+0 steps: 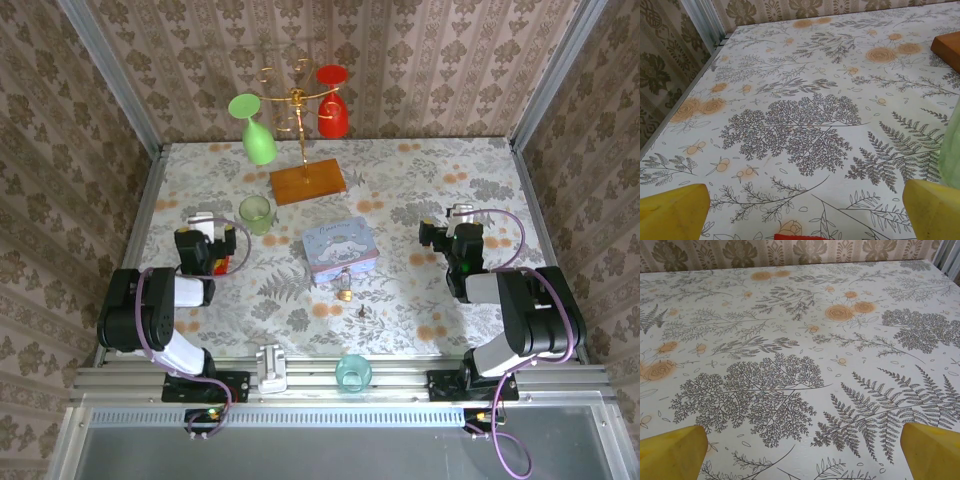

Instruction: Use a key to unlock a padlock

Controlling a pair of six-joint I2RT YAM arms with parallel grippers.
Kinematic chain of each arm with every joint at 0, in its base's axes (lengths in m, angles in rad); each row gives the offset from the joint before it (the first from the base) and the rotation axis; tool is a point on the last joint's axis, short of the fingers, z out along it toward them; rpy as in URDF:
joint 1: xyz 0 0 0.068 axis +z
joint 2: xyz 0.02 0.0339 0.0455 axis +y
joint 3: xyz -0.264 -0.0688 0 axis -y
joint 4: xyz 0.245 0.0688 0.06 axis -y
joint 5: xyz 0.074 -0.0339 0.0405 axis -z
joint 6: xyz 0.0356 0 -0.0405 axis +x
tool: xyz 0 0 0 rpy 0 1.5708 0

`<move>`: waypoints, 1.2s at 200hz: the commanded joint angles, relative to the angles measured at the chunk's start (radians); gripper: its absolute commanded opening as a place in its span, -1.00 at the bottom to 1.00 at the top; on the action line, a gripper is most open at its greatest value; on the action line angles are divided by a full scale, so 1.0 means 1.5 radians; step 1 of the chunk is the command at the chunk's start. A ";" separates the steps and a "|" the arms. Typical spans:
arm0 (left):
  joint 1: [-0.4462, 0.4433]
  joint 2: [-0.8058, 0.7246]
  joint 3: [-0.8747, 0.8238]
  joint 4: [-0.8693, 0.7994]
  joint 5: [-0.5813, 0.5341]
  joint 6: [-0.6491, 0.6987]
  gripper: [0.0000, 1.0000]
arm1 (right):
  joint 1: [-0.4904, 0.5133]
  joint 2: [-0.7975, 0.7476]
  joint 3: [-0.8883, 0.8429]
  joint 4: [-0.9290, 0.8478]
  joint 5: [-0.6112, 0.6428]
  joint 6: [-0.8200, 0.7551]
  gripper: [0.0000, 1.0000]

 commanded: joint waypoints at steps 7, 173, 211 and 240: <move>0.004 0.001 0.014 0.004 0.014 0.007 1.00 | -0.003 0.004 0.008 0.006 -0.010 -0.007 1.00; 0.003 0.001 0.013 0.005 0.014 0.008 1.00 | -0.002 0.004 0.008 0.006 -0.010 -0.007 1.00; 0.004 0.001 0.013 0.003 0.016 0.007 1.00 | -0.003 0.003 0.008 0.006 -0.012 -0.007 1.00; 0.009 0.000 0.015 0.001 0.028 0.004 1.00 | -0.003 0.004 0.008 0.006 -0.011 -0.007 1.00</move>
